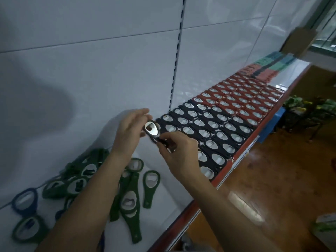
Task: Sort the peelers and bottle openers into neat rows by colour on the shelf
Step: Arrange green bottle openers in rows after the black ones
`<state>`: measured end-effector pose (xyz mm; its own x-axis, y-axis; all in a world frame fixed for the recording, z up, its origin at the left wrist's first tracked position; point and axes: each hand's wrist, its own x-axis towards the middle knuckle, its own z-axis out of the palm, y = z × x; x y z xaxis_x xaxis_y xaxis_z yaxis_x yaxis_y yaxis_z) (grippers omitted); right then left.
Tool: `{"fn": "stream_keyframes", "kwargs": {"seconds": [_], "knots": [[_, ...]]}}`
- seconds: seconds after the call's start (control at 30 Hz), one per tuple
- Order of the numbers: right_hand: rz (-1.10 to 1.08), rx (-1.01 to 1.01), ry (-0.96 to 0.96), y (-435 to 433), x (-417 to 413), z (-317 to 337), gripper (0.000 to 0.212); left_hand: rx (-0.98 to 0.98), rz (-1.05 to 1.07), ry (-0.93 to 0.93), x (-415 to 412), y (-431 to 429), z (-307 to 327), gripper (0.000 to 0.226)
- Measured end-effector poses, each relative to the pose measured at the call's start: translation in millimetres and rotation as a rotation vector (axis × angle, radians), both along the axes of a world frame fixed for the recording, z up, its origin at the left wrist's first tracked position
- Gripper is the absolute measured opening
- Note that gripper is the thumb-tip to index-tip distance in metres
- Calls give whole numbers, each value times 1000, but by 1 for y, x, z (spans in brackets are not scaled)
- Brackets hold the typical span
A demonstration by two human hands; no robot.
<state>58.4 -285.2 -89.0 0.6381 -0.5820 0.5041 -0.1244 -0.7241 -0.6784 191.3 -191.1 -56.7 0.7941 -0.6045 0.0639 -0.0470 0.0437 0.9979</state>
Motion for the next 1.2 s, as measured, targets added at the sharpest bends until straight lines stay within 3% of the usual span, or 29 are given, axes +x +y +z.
{"fn": "stream_keyframes", "kwargs": {"seconds": [0.1, 0.17, 0.23, 0.4, 1.2], "knots": [[-20, -27, 97, 1, 9, -11, 15, 517, 108, -660, 20, 27, -3, 12], [-1, -60, 148, 3, 22, -12, 13, 745, 2, -831, 23, 43, -17, 16], [15, -109, 227, 5, 38, -13, 9, 822, -94, -850, 23, 54, -35, 22], [-2, -203, 392, 11, 59, -23, 13, 709, -70, -944, 24, 68, -54, 23], [43, -97, 410, -3, 66, -29, 15, 794, -144, -899, 17, 73, -43, 33]]}}
